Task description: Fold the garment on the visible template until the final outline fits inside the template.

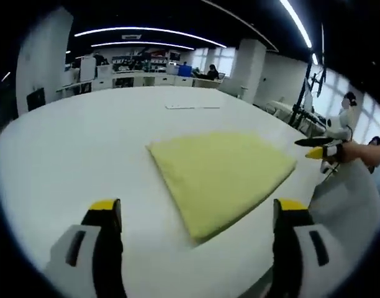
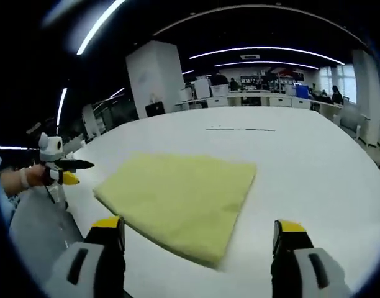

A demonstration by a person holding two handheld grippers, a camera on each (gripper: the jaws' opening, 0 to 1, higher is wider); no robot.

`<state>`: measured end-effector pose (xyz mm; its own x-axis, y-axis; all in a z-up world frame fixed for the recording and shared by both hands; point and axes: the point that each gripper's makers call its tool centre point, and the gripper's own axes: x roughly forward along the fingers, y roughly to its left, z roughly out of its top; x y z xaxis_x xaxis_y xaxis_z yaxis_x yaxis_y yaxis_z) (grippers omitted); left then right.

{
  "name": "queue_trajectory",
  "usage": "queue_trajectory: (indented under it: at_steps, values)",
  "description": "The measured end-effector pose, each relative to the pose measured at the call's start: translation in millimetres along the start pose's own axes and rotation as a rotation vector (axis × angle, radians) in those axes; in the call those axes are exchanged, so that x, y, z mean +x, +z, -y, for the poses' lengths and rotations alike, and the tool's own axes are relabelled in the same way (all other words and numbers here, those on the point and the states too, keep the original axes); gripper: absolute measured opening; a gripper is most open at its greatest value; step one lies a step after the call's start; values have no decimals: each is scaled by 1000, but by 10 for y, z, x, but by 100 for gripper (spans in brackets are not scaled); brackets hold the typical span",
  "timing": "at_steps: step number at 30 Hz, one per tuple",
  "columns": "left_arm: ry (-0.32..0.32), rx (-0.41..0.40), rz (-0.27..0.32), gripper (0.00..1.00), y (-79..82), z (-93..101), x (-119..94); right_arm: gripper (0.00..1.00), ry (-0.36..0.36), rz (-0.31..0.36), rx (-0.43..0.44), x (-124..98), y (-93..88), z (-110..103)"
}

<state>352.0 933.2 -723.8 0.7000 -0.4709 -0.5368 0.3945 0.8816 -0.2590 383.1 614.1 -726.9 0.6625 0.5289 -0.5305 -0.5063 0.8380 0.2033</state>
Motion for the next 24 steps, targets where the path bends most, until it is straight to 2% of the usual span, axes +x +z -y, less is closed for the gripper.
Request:
queue_trajectory:
  at_steps: [1, 2, 3, 4, 5, 9, 12, 17, 24]
  values:
    - [-33, -27, 33, 99, 16, 53, 16, 100, -29, -17, -39, -22, -15, 44]
    - [-41, -17, 27, 99, -1, 63, 22, 100, -44, -8, -130, -24, 30, 54]
    - [-35, 6, -1, 99, -43, 63, 30, 100, -50, -11, -164, -8, 28, 51]
    - [-17, 86, -50, 99, -108, 46, 32, 100, -42, -31, -179, 17, -13, 37]
    - [-15, 107, -63, 99, -124, 53, 44, 100, -24, -65, -155, 37, -77, 4]
    - [-57, 126, -57, 99, -86, 198, 94, 100, 9, -50, -154, 42, -66, -64]
    - [-68, 114, -58, 99, -102, 195, 92, 100, 20, -75, -162, 74, -116, -86]
    - [-40, 79, -38, 99, -79, 116, 54, 100, 38, -106, -197, 81, -166, -133]
    - [-23, 33, -27, 98, -91, 51, 39, 100, 43, -97, -183, 74, -153, -123]
